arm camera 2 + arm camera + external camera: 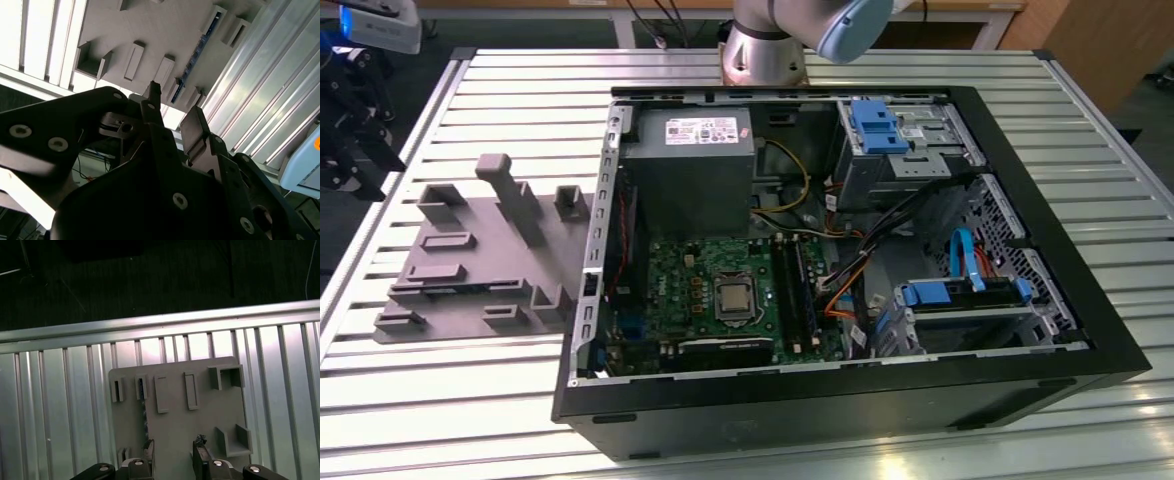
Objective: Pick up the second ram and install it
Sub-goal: 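Pick up the second ram and move it above second insertion slot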
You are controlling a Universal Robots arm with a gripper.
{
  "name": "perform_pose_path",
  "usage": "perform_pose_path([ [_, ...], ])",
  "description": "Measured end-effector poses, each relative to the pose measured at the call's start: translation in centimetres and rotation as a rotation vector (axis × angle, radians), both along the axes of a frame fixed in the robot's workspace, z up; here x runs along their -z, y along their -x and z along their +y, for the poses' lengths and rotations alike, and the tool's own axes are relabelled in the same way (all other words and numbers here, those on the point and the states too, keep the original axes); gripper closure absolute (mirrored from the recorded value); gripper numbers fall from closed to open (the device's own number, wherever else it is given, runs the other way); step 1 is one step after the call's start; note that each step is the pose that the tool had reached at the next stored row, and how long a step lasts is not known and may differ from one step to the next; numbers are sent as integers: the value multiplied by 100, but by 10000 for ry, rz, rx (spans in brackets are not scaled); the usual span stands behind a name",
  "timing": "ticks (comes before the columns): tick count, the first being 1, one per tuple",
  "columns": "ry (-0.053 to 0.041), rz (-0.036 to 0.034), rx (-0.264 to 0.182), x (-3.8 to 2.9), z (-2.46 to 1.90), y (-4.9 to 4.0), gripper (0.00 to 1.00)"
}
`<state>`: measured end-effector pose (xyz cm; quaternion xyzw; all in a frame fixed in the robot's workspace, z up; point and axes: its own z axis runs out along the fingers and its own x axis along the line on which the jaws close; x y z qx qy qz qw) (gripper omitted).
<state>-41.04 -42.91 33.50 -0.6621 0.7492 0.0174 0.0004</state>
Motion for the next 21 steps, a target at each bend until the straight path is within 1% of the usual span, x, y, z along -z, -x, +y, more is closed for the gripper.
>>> perform_pose_path([
  [2, 0, 0, 0, 46, 0, 0, 56],
  [14, 0, 0, 0, 69, 0, 0, 56],
  [21, -1, -2, 1, 112, -4, 3, 56],
])
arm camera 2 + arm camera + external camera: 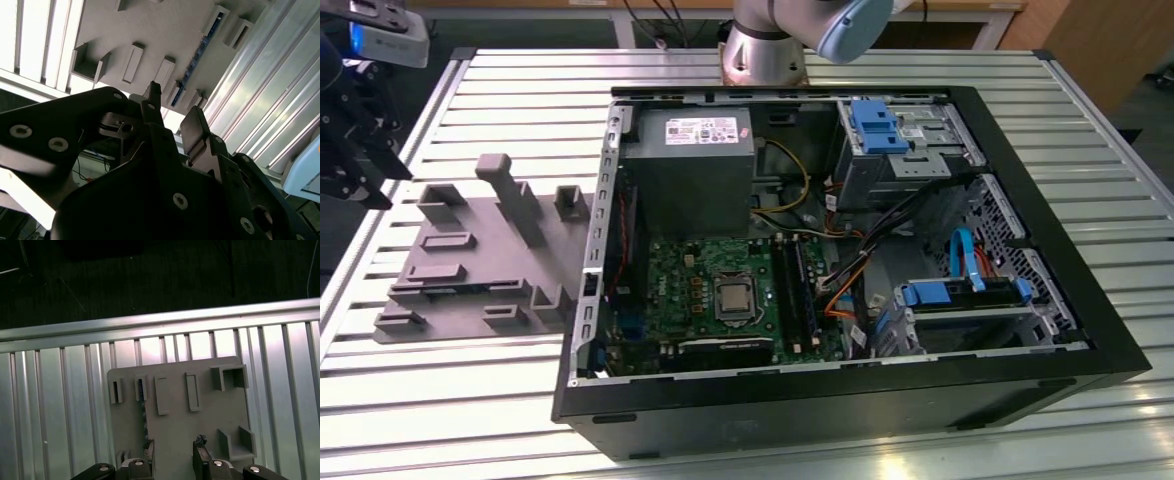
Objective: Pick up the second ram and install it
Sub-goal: 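Pick up the second ram and move it above second insertion slot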
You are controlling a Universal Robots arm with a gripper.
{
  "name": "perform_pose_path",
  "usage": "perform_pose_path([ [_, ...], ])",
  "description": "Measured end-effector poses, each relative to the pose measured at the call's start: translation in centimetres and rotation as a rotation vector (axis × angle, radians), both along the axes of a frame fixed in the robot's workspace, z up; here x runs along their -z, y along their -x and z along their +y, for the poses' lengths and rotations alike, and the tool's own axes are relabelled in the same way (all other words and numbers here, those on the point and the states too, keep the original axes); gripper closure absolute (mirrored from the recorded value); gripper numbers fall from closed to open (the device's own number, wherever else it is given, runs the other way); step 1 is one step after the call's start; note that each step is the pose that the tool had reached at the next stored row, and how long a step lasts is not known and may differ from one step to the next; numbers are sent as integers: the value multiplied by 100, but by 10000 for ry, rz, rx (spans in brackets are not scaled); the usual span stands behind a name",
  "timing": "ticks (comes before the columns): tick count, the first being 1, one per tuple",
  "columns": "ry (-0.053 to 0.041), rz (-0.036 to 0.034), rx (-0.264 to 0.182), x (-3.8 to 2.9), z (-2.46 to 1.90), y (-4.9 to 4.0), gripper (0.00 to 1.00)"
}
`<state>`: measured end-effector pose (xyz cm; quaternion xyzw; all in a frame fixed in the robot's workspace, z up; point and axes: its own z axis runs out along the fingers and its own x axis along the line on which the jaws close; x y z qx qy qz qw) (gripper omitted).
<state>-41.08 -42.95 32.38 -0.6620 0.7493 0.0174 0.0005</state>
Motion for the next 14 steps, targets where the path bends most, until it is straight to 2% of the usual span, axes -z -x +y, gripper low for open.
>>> perform_pose_path([
  [4, 0, 1, -1, 34, -9, 0, 56],
  [13, 0, 0, -2, 40, -10, 0, 56],
  [14, 1, 1, -1, 56, -10, 0, 56],
])
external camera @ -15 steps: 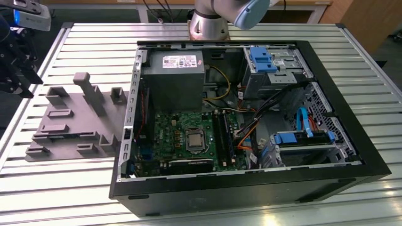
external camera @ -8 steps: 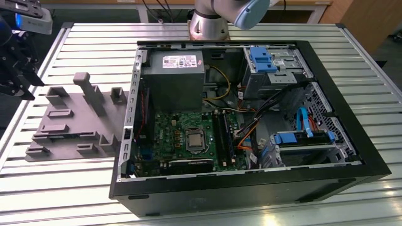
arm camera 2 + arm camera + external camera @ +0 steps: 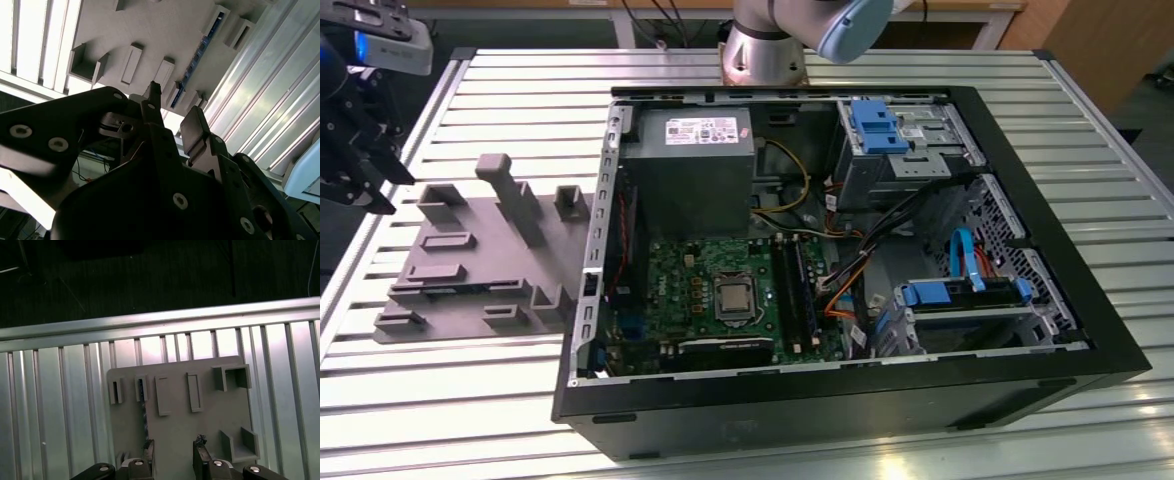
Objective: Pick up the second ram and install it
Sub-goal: 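Pick up the second ram and move it above second insertion slot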
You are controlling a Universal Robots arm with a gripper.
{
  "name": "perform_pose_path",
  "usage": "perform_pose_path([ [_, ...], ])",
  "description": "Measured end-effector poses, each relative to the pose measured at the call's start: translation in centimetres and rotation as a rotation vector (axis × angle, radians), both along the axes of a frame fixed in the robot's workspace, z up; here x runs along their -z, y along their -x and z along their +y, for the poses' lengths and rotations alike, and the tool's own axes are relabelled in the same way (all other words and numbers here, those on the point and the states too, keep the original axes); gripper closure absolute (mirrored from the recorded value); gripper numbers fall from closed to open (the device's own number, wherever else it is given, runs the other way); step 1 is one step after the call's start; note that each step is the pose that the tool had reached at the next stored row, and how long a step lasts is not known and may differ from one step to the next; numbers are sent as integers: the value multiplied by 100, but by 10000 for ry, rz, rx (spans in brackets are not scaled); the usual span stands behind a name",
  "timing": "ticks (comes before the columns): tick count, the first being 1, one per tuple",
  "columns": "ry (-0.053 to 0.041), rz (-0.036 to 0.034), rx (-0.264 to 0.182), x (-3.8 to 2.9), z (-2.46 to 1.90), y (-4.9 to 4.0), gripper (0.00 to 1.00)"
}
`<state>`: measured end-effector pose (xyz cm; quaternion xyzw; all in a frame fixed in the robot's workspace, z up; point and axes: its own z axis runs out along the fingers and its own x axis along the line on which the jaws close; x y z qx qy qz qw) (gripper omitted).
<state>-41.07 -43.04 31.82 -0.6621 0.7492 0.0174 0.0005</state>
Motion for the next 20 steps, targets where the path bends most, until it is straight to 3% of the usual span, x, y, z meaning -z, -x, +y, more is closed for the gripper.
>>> perform_pose_path([
  [1, 0, 0, 0, 32, 0, 0, 56],
  [5, 0, 0, 0, 33, 0, 0, 56],
  [7, 0, 0, 0, 91, 0, 0, 56],
  [17, 0, 0, 0, 110, -5, 0, 56],
  [20, -1, -2, 0, 145, -21, 0, 56],
])
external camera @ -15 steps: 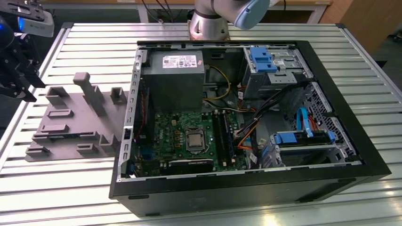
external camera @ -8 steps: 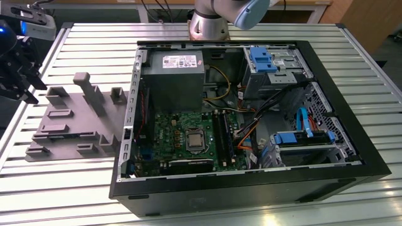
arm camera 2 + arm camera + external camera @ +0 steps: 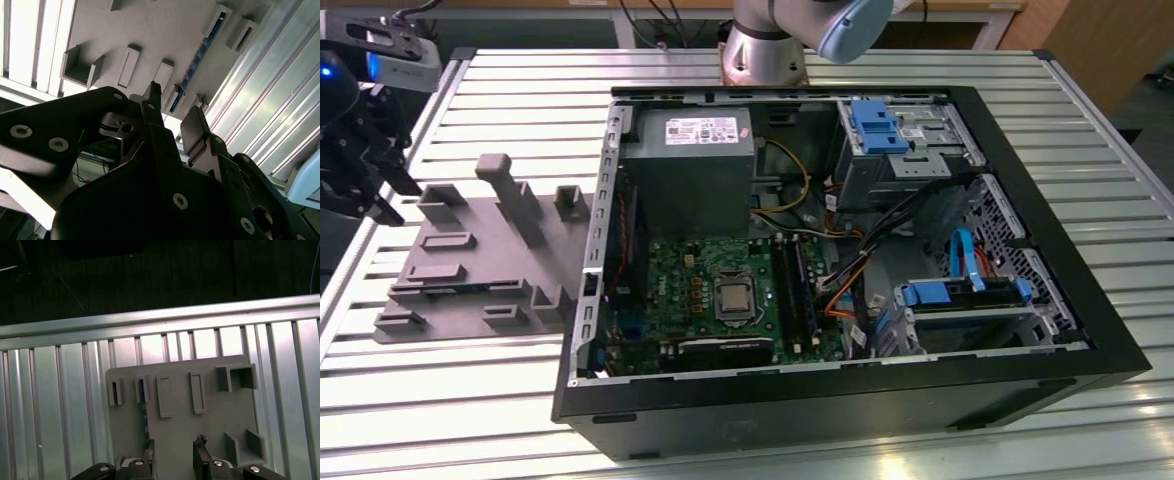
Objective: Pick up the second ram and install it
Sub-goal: 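Pick up the second ram and move it above second insertion slot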
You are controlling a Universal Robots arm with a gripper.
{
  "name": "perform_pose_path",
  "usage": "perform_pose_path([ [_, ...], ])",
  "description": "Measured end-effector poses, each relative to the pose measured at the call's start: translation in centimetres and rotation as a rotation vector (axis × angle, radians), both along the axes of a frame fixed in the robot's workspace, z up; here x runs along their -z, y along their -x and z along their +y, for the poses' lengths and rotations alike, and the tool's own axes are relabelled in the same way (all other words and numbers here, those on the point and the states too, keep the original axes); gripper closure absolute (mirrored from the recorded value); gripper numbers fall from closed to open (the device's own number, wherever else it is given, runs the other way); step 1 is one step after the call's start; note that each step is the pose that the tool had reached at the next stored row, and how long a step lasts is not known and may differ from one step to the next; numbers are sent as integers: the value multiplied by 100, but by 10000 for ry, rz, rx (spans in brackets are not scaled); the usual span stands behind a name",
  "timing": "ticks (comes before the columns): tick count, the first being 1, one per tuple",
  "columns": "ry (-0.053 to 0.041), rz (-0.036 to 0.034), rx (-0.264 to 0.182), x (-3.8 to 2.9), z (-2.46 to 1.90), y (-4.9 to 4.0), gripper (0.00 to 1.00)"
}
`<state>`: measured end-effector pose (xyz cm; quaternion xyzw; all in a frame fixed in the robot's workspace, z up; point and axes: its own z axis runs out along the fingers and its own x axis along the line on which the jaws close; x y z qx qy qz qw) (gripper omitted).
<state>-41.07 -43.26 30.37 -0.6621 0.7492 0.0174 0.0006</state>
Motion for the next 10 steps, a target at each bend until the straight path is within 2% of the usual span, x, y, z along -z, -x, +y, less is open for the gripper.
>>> perform_pose_path([
  [3, 1, -3, 1, 42, -3, 1, 56],
  [6, 1, -23, -43, 78, -31, 1, 56],
  [10, 0, -23, -313, 123, -58, 1, 56],
])
